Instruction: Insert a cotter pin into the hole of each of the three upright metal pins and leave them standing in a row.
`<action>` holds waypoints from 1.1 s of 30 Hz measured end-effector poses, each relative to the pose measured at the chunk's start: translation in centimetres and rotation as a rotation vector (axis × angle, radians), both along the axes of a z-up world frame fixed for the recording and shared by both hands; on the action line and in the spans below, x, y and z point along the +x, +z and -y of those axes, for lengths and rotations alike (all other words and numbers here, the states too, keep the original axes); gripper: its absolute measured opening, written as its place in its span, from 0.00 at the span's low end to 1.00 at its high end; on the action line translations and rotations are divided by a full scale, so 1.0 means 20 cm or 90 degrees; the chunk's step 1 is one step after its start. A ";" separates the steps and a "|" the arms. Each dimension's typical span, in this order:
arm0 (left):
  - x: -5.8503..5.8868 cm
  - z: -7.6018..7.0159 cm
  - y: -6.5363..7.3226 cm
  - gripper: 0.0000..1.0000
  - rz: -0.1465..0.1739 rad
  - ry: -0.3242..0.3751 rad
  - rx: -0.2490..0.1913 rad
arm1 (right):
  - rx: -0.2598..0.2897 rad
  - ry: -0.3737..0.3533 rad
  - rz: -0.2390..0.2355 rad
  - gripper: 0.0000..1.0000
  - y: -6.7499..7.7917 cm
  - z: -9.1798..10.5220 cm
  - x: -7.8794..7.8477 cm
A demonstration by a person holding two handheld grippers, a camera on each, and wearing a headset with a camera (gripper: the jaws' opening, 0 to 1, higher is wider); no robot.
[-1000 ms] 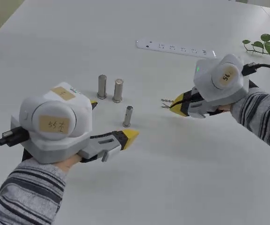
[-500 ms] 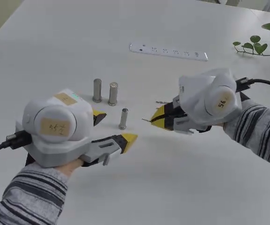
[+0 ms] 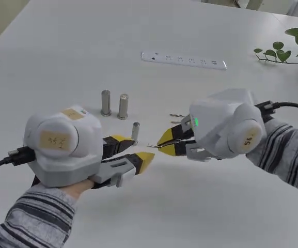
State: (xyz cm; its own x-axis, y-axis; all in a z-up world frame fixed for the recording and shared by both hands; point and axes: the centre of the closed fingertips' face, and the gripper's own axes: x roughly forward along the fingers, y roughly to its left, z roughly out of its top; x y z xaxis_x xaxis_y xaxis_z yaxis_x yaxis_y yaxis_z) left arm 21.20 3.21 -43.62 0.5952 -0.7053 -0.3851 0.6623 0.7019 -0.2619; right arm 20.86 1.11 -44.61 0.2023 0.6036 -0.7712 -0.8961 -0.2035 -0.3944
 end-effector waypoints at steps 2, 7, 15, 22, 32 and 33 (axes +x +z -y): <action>-0.01 0.01 0.00 0.21 -0.006 -0.005 -0.008 | 0.003 0.005 0.001 0.00 0.00 -0.01 -0.02; -0.02 0.04 0.01 0.15 -0.017 -0.015 -0.035 | 0.014 0.012 0.000 0.00 0.01 -0.02 -0.04; -0.04 0.06 0.02 0.07 -0.024 -0.026 -0.051 | 0.035 0.009 -0.006 0.00 0.04 -0.04 -0.06; -0.03 0.06 0.03 0.00 -0.038 -0.020 -0.078 | 0.052 0.005 -0.011 0.00 0.05 -0.05 -0.08; -0.04 0.07 0.05 0.00 -0.041 -0.023 -0.099 | 0.057 0.004 -0.006 0.00 0.07 -0.05 -0.08; -0.04 0.07 0.05 0.00 -0.041 -0.023 -0.099 | 0.058 0.004 -0.006 0.00 0.07 -0.05 -0.08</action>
State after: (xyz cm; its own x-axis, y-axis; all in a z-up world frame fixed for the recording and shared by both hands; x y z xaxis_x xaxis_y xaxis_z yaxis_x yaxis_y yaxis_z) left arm 20.40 1.85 -42.72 0.5465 -0.7797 -0.3057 0.6643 0.6259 -0.4086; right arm 19.31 2.18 -43.15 0.1913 0.6720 -0.7155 -0.8990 -0.1726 -0.4024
